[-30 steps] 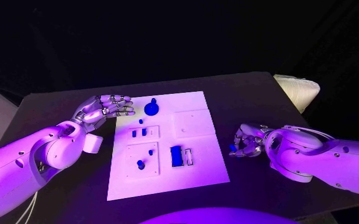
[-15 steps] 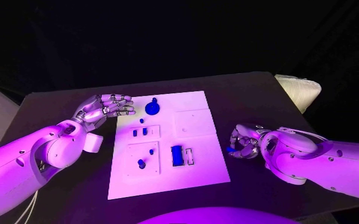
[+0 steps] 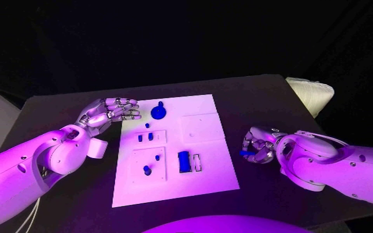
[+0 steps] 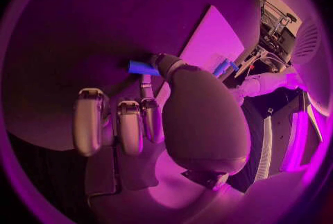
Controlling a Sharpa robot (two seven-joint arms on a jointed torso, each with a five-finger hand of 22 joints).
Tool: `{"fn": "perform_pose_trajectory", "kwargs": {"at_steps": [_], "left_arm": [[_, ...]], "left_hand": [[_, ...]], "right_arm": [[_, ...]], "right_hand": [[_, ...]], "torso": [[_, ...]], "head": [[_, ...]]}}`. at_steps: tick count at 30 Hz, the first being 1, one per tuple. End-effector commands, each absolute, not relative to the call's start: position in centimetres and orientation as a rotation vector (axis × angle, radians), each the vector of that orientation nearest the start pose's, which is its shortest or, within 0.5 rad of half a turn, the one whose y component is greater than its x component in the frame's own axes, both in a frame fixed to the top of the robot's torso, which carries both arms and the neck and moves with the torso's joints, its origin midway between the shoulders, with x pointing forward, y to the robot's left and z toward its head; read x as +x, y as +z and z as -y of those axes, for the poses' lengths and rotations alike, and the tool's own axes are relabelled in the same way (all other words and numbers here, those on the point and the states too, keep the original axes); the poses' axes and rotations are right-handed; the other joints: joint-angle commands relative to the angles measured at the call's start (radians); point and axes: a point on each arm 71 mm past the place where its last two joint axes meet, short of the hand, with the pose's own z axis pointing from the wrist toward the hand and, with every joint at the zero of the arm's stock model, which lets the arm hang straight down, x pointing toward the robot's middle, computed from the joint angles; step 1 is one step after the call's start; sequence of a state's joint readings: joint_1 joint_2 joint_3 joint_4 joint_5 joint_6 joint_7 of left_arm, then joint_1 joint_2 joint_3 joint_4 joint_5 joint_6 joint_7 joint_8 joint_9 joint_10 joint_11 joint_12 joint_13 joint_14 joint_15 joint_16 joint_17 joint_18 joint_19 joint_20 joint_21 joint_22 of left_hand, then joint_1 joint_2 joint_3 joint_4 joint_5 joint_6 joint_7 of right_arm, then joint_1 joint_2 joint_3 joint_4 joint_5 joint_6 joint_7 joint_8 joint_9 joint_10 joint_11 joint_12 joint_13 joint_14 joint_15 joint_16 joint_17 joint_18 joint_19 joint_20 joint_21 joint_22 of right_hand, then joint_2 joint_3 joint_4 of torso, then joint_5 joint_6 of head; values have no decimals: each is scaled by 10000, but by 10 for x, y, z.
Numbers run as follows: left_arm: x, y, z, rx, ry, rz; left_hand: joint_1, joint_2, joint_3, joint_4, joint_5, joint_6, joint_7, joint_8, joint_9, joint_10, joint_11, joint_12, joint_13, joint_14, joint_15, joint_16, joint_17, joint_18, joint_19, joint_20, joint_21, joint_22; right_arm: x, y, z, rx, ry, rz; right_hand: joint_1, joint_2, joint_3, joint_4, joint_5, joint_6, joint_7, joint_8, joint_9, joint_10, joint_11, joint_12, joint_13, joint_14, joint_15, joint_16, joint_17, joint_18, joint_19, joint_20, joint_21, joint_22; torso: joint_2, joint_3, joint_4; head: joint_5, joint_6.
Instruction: Assemble the parts on the task board
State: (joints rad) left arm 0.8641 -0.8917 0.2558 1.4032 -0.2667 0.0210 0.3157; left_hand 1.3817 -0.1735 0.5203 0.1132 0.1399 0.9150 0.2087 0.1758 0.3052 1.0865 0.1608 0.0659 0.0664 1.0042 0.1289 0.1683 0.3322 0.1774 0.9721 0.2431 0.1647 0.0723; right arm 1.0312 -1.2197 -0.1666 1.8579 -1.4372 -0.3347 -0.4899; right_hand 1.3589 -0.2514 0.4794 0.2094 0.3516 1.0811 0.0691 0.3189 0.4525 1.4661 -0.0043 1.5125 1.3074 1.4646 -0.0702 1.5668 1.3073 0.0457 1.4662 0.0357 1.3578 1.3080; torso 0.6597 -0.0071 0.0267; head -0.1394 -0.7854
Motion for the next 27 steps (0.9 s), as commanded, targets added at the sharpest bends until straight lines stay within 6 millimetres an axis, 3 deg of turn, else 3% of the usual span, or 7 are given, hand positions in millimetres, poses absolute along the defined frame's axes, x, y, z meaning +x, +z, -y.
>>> {"fn": "perform_pose_trajectory", "kwargs": {"at_steps": [1,7,12,15,19,22,27], "left_arm": [[471,-245,-259,-10558,-16394,-15896],[472,-246,-256,-10561,-16442,-15907],[472,-246,-257,-10566,-16432,-15910],[472,-246,-256,-10563,-16447,-15914],[472,-246,-254,-10550,-16503,-15934],[471,-245,-253,-10537,-16540,-15940],[471,-245,-253,-10508,-16599,-15940]], "left_hand": [[-47,75,51,-10,38,67,30,-5,-11,45,24,35,13,64,2,-41,14,52,71,-13,-40,-14],[-47,75,51,-10,38,67,30,-5,-11,45,24,35,13,64,2,-41,14,52,71,-13,-40,-14],[-47,75,51,-10,38,67,30,-5,-11,45,24,35,13,64,2,-41,14,52,71,-13,-40,-14],[-32,77,59,-22,40,70,31,-6,-13,46,24,34,12,69,1,-52,21,53,79,-15,-48,-15],[-32,77,59,-22,40,70,31,-6,-13,46,24,34,12,69,1,-52,21,53,79,-15,-48,-15],[-32,77,59,-22,40,70,31,-6,-13,46,24,34,12,69,1,-52,21,53,79,-15,-48,-15],[-32,77,59,-22,40,70,31,-6,-13,46,24,34,12,69,1,-52,21,53,79,-15,-48,-15]], "right_arm": [[360,-261,306,3195,2995,-20407],[367,-241,305,4126,3806,-19983],[366,-236,289,4692,4639,-20096],[367,-237,277,4783,5035,-20216],[369,-240,259,4778,5517,-20438],[370,-244,248,4726,5739,-20565],[369,-256,226,4697,6038,-20868]], "right_hand": [[-141,66,107,-14,-43,60,-86,111,146,829,-108,87,2379,1062,-86,40,2635,-121,753,-105,112,2060],[-208,115,182,-54,-58,73,-104,143,172,846,-124,121,2396,1062,-99,40,2635,-131,764,-115,178,2084],[-339,124,217,-66,-93,47,-102,157,192,848,-125,124,2398,1062,-104,40,2635,-128,762,-123,159,2084],[-452,101,223,-78,-157,26,-99,167,207,840,-122,103,2389,1062,-102,40,2635,-123,757,-124,128,2080],[-538,107,232,-72,-177,9,-93,170,214,830,-117,81,2378,1062,-100,40,2635,-114,748,-124,73,2068],[-604,133,248,-58,-175,-5,-90,171,219,829,-114,76,2376,1062,-97,40,2635,-113,747,-123,69,2069],[-867,132,229,-10,-228,-25,-84,194,243,834,-108,87,2383,1062,-91,40,2635,-112,744,-119,56,2073]], "torso": [[0,-12,11],[-20,-18,10],[-1,1,-4],[7,-7,-5],[9,-11,11],[27,-14,24],[9,-17,22]], "head": [[-46,-1],[-14,24],[159,-12],[185,-24],[364,-59],[452,-9],[549,-82]]}}
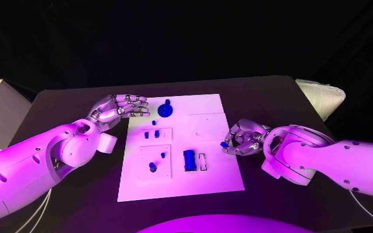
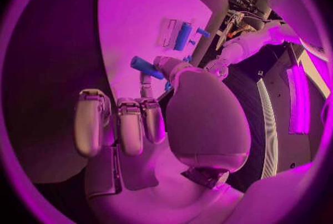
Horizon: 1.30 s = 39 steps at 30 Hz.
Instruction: Assemble the parts on the task board
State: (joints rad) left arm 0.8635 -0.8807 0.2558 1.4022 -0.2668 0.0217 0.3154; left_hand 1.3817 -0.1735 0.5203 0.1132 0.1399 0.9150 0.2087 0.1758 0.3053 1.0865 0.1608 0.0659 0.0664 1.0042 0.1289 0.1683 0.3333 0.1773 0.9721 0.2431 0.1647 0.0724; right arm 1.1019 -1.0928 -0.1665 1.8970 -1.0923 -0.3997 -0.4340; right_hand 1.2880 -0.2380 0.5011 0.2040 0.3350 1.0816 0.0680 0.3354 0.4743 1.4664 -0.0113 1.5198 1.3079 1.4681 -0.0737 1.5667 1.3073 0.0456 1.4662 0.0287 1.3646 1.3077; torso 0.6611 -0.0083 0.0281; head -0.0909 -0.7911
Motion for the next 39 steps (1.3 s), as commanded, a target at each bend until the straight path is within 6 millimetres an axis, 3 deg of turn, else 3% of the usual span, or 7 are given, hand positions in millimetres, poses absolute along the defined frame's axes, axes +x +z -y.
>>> {"fn": "perform_pose_trajectory", "kwargs": {"at_steps": [1,10,16,25,39], "left_arm": [[471,-245,-252,-10504,-16606,-15939],[470,-244,-250,-10467,-16704,-15965],[470,-244,-250,-10463,-16707,-15974],[470,-244,-249,-10464,-16776,-16047],[469,-244,-250,-10495,-16807,-16153]], "left_hand": [[-32,77,59,-22,40,70,31,-6,-15,46,25,34,13,69,1,-52,10,54,79,-15,-48,-16],[-32,77,59,-22,40,70,31,-6,-15,46,25,34,13,69,1,-52,10,54,79,-15,-48,-16],[-32,77,59,-22,40,70,31,-6,-15,46,25,34,13,69,1,-52,10,54,79,-15,-48,-16],[-28,88,68,-25,41,75,33,-8,-18,50,27,34,12,77,1,-68,21,53,92,-16,-62,-17],[-32,88,67,-22,40,75,34,-8,-18,50,28,34,12,79,2,-71,23,53,94,-16,-64,-17]], "right_arm": [[369,-258,222,4695,6085,-20926],[364,-276,197,4641,6343,-21467],[363,-281,191,4530,6355,-21643],[363,-284,181,4102,6470,-21871],[363,-287,179,3747,6322,-22107]], "right_hand": [[-242,-12,-15,64,-53,-32,-70,36,31,834,-35,19,2379,1027,-54,41,2635,-108,741,-47,-31,2073],[-764,63,-226,231,-131,97,-135,189,112,860,-82,69,2406,1027,-85,41,2635,-109,747,-61,-17,2091],[-1104,101,-379,409,-164,117,-156,257,144,888,-103,128,2437,1027,-106,41,2635,-120,761,-80,50,2117],[-1709,-19,-897,766,-98,112,-153,346,174,913,-100,182,2466,1027,-106,41,2635,-132,775,-86,114,2149],[-1832,-67,-1122,813,-170,127,-162,384,182,915,-105,185,2469,1027,-109,41,2635,-134,777,-91,124,2158]], "torso": [[-5,-4,11],[5,-5,15],[-6,4,-8],[-3,7,-7],[-5,5,-7]], "head": [[63,-21],[44,8],[77,-74],[68,-57],[24,-35]]}}
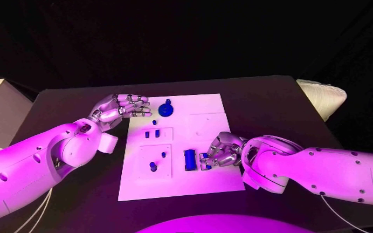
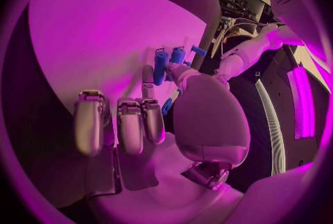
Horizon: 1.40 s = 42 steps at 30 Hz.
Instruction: Assemble the parts on the task board
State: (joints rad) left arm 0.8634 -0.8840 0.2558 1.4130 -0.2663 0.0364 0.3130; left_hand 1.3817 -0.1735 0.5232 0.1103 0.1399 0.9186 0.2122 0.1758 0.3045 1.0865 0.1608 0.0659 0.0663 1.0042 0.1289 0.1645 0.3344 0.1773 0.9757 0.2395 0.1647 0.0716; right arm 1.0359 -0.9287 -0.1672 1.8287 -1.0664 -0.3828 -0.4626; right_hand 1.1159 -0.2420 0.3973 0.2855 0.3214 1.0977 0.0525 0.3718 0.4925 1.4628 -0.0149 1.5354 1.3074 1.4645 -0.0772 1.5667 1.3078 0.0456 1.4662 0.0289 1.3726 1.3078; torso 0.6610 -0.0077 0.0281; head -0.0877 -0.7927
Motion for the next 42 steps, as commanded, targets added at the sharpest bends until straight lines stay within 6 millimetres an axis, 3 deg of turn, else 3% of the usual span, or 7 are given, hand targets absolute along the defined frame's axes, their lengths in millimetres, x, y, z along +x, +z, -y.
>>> {"fn": "perform_pose_trajectory", "kwargs": {"at_steps": [1,28,32,33,38,40,42], "left_arm": [[469,-244,-250,-10491,-16812,-16159],[468,-243,-254,-10499,-16672,-16163],[468,-243,-255,-10497,-16632,-16169],[468,-243,-255,-10497,-16625,-16167],[468,-243,-255,-10498,-16611,-16176],[468,-243,-255,-10498,-16610,-16175],[468,-243,-255,-10499,-16608,-16176]], "left_hand": [[-32,88,38,7,40,40,-1,-8,-10,50,28,33,13,79,2,-32,12,53,59,19,-64,-9],[-52,93,34,20,37,42,0,-10,-13,52,29,32,13,85,3,-46,20,52,68,20,-77,-11],[-60,98,33,27,37,45,1,-10,-14,54,29,33,13,88,3,-51,24,51,72,20,-82,-11],[-60,98,33,27,37,45,1,-10,-14,54,29,33,13,88,3,-51,24,51,72,20,-82,-11],[-60,98,33,27,37,45,1,-10,-14,54,29,33,13,88,3,-51,24,51,72,20,-82,-11],[-71,103,31,36,37,47,2,-10,-14,56,30,33,13,90,4,-55,27,51,75,20,-86,-11],[-71,103,31,36,37,47,2,-10,-14,56,30,33,13,90,4,-55,27,51,75,20,-86,-11]], "right_arm": [[364,-287,179,3718,6313,-22111],[365,-286,174,3414,6318,-21915],[364,-286,173,3417,6464,-21942],[363,-285,173,3423,6505,-21943],[362,-284,174,3499,6562,-21921],[362,-284,175,3518,6566,-21910],[362,-284,175,3533,6565,-21901]], "right_hand": [[-112,-26,-83,-2,-34,-34,-7,20,0,951,-69,28,2474,1063,-74,41,2630,-134,777,-92,43,2156],[-229,60,-249,38,-90,-55,-1,29,-8,952,-65,31,2477,1063,-72,41,2630,-132,776,-93,31,2158],[-712,230,-623,59,-65,-48,-11,62,-20,961,-71,50,2488,1063,-73,41,2630,-138,782,-92,64,2175],[-939,348,-757,51,283,-38,-28,89,-20,978,-86,93,2509,1063,-85,41,2630,-146,790,-101,109,2191],[-1009,776,-710,46,820,45,-83,185,-1,1029,-132,221,2571,1063,-120,41,2630,-177,821,-124,299,2244],[-987,1035,-608,39,823,71,-101,214,1,1049,-147,271,2595,1063,-127,41,2630,-187,831,-131,356,2260],[-964,1101,-577,28,788,82,-111,226,2,1066,-153,316,2616,1063,-127,41,2630,-190,833,-131,373,2265]], "torso": [[-2,0,-2],[3,-1,-7],[2,8,-8],[-3,7,-11],[-8,6,-13],[-8,5,-11],[-7,3,-9]], "head": [[-4,-23],[106,-78],[114,-71],[111,-74],[115,-75],[115,-79],[115,-78]]}}
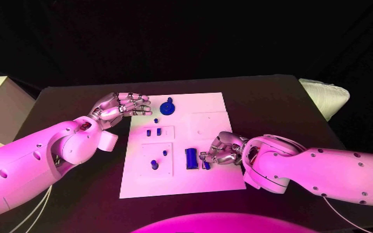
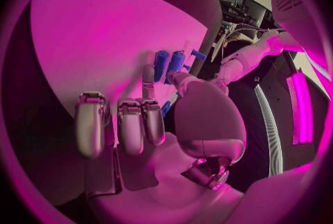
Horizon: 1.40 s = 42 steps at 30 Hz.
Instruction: Assemble the parts on the task board
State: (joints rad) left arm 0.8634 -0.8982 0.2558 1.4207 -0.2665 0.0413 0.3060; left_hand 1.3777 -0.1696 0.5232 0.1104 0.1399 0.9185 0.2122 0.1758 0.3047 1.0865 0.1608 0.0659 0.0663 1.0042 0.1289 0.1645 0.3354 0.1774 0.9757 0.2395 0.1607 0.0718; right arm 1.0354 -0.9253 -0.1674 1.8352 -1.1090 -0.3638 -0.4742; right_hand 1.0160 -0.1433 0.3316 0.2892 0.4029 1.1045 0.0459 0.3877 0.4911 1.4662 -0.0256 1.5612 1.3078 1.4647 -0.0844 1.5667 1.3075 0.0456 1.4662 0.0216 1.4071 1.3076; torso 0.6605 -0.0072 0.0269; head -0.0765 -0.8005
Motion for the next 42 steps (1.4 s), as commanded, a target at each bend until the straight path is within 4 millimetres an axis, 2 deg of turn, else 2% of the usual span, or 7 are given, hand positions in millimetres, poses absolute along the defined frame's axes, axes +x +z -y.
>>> {"fn": "perform_pose_trajectory", "kwargs": {"at_steps": [1,13,18,23,31,36,42], "left_arm": [[468,-243,-256,-10501,-16603,-16176],[467,-243,-256,-10507,-16571,-16174],[467,-243,-257,-10512,-16547,-16172],[467,-242,-258,-10520,-16508,-16171],[467,-242,-259,-10495,-16507,-16088],[467,-241,-260,-10488,-16497,-16047],[467,-241,-259,-10483,-16518,-16054]], "left_hand": [[-31,64,31,35,37,48,2,-10,-16,56,30,33,13,91,4,-56,17,51,75,20,-46,-14],[-31,64,31,35,37,48,2,-10,-16,56,30,33,13,91,4,-56,17,51,75,20,-46,-14],[-31,64,31,35,37,48,2,-10,-16,56,30,33,13,91,4,-56,17,51,75,20,-46,-14],[-31,64,31,35,37,48,2,-10,-16,56,30,33,13,91,4,-56,17,51,75,20,-46,-14],[-39,66,29,42,37,51,-3,-11,-18,58,27,33,13,96,3,-67,25,51,82,20,-57,-15],[-39,66,29,42,37,51,-3,-11,-18,58,27,33,13,96,3,-67,25,51,82,20,-57,-15],[-39,66,29,42,37,51,-3,-11,-18,58,27,33,13,96,3,-67,25,51,82,20,-57,-15]], "right_arm": [[362,-284,176,3541,6563,-21896],[363,-285,179,3614,6465,-21875],[363,-285,182,3576,6684,-21936],[359,-285,187,3678,7789,-22411],[357,-284,195,3908,8577,-22624],[357,-284,198,3842,8224,-22509],[359,-285,196,3763,7740,-22491]], "right_hand": [[57,149,100,-17,-46,27,-53,76,18,1041,-50,84,2624,1061,-57,41,2633,-195,839,-58,64,2275],[659,335,643,-255,-517,16,-103,136,-3,1046,-95,96,2630,1061,-89,41,2633,-216,859,-84,192,2309],[508,-277,487,-222,-679,-22,-58,165,-12,1046,-61,96,2630,1061,-73,41,2633,-201,846,-78,100,2289],[351,-472,235,-27,-2054,-275,50,116,-70,822,28,-507,2369,1042,-15,-18,2566,-69,717,-38,-728,2101],[1146,-713,-550,-271,-3222,-293,37,283,-35,766,46,-656,2305,1018,-20,-100,2478,-25,682,-18,-1022,2025],[2088,-563,-1461,-237,-3490,-163,-59,581,73,812,-50,-542,2354,1041,-67,-26,2560,-67,739,-60,-772,2089],[2370,-336,-1545,-131,-3475,-26,-183,860,196,907,-156,-293,2461,1061,-150,41,2633,-126,799,-124,-404,2179]], "torso": [[-1,-4,3],[4,-7,11],[1,-6,13],[6,-4,0],[7,7,0],[5,0,-4],[7,-9,14]], "head": [[4,0],[-5,-20],[-18,-14],[3,-15],[3,-40],[-7,-52],[-17,-85]]}}
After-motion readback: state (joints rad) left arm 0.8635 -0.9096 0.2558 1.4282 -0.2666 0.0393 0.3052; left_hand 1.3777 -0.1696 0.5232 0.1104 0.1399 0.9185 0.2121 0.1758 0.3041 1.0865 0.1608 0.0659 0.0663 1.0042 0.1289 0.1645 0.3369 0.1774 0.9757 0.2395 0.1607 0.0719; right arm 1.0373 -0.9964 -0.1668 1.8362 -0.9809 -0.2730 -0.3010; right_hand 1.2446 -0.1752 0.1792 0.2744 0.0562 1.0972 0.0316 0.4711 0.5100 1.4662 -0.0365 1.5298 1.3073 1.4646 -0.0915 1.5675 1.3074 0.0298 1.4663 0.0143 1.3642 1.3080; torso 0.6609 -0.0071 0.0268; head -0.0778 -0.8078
